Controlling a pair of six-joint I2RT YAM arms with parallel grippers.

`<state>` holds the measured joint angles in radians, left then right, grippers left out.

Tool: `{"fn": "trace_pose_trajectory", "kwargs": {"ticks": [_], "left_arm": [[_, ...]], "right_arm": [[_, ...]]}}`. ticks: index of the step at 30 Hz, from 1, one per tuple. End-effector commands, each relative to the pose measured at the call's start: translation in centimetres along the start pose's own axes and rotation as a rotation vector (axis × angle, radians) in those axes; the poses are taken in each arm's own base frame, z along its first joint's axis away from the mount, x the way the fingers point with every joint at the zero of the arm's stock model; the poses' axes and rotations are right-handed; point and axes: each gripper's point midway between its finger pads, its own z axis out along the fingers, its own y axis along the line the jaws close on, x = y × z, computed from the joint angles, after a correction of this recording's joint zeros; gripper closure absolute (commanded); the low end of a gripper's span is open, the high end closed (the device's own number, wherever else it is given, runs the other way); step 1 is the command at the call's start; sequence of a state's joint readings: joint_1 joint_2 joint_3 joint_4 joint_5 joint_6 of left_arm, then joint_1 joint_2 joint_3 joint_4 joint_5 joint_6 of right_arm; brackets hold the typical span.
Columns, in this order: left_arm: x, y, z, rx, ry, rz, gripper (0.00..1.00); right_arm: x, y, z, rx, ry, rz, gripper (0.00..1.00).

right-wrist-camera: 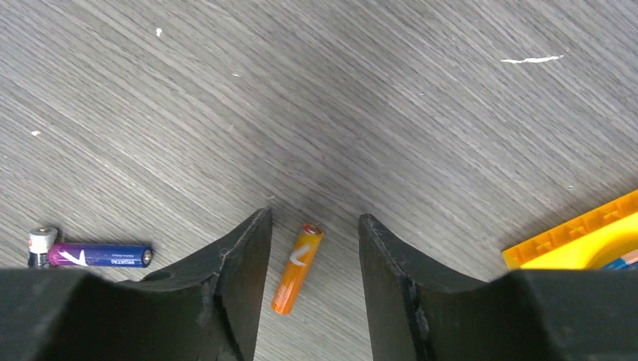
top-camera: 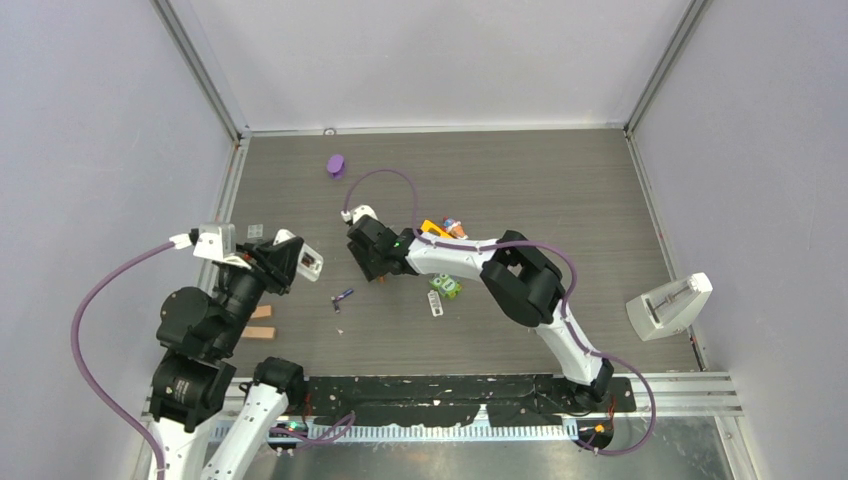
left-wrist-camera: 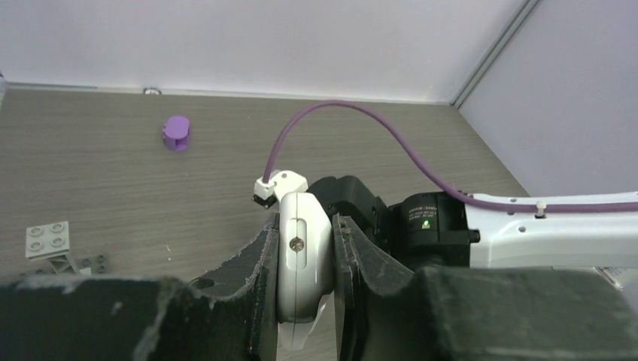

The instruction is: Load the batteries into the remote control

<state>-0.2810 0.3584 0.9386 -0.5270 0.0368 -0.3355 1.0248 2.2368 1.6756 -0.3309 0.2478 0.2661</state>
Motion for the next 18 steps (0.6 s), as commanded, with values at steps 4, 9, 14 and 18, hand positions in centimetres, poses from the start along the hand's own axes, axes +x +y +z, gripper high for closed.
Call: {"fn": "trace_pose_trajectory", "kwargs": {"ticks": [4,9,14,18], "left_arm": [[0.0,-0.4,1.0,0.015,-0.017,-0.062,1.0],[0.8,-0.5,1.5,0.023,0.009,-0.079,1.0],[1.6,-0.5,1.8,0.029,0.025,-0.092,1.0],[2.3,-0.4,2.0,0.032,0.039,-0.106,1.0]], "right_arm": [[3.4,0.1,-1.2,-0.069,0.102,-0.058,0.46],[5.2,-0.9,-1.9,0.012,0.142,-0.06,0.5],[7.1,-2.2,-2.8,0.075,0.165,-0.034,0.54],[8.3,-2.4,-3.0,0.075,0.178,-0.03,0.59]]}}
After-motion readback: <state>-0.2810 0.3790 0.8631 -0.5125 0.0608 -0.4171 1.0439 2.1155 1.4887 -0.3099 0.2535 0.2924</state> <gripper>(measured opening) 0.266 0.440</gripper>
